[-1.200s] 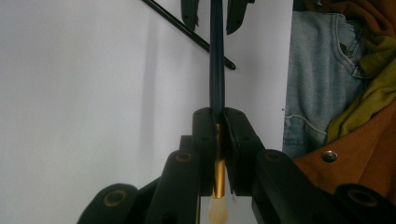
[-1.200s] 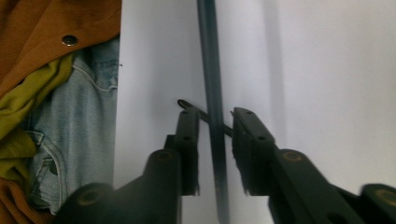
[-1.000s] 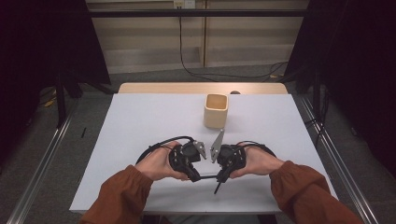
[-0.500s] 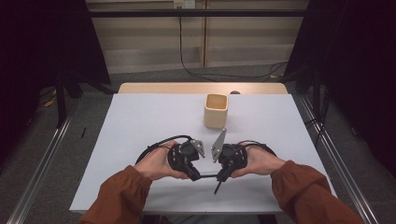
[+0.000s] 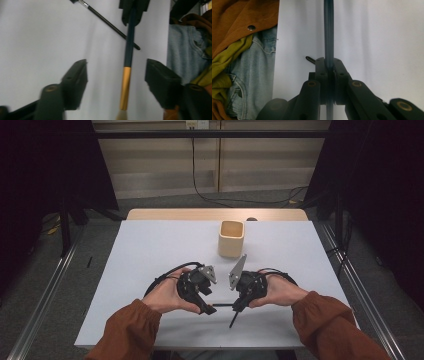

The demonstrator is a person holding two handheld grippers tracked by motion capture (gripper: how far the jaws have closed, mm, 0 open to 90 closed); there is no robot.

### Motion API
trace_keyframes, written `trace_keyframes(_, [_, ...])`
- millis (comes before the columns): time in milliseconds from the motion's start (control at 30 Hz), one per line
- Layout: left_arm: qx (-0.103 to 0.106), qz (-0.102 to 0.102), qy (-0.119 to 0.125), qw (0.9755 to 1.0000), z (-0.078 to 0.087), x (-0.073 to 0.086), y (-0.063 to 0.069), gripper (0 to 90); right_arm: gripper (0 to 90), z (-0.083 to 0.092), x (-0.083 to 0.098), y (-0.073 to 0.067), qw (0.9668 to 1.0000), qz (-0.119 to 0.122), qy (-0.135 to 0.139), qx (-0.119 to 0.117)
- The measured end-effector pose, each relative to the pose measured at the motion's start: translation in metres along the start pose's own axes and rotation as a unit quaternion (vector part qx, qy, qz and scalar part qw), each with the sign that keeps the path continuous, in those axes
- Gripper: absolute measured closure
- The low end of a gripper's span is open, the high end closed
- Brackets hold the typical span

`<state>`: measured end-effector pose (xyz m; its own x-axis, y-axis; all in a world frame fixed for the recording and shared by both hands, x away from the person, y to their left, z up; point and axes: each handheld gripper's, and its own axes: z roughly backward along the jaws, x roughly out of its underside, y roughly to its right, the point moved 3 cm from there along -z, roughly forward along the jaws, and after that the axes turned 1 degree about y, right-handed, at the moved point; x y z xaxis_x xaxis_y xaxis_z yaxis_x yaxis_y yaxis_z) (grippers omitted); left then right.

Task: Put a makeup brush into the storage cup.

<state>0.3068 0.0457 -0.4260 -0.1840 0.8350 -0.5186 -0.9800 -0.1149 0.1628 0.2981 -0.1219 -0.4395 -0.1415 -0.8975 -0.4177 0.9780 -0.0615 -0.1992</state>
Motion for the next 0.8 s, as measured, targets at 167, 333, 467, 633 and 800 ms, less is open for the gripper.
trace_keyframes(167, [-0.012, 0.017, 0.027, 0.9994, 0.002, -0.001, -0.003, 10.4, 84.8, -0.001, 0.001, 0.0, 0.9998, -0.016, -0.006, -0.007])
trace_keyframes(333, [0.01, 0.006, 0.052, 0.9986, 0.007, 0.004, -0.003, 4.2, 84.8, 0.001, 0.005, 0.001, 0.9996, -0.028, -0.001, -0.004])
trace_keyframes(467, [0.008, 0.015, 0.083, 0.9964, 0.013, 0.011, -0.006, 4.0, 84.7, 0.003, 0.01, 0.001, 0.9993, -0.037, 0.001, -0.001])
trace_keyframes(633, [-0.02, 0.03, 0.109, 0.9934, 0.022, 0.022, -0.009, 3.9, 84.8, 0.006, 0.019, 0.002, 0.9986, -0.052, 0.006, 0.005])
trace_keyframes(800, [-0.04, 0.057, 0.135, 0.9884, 0.028, 0.034, -0.013, 3.9, 84.7, 0.01, 0.024, 0.001, 0.998, -0.057, 0.023, 0.012])
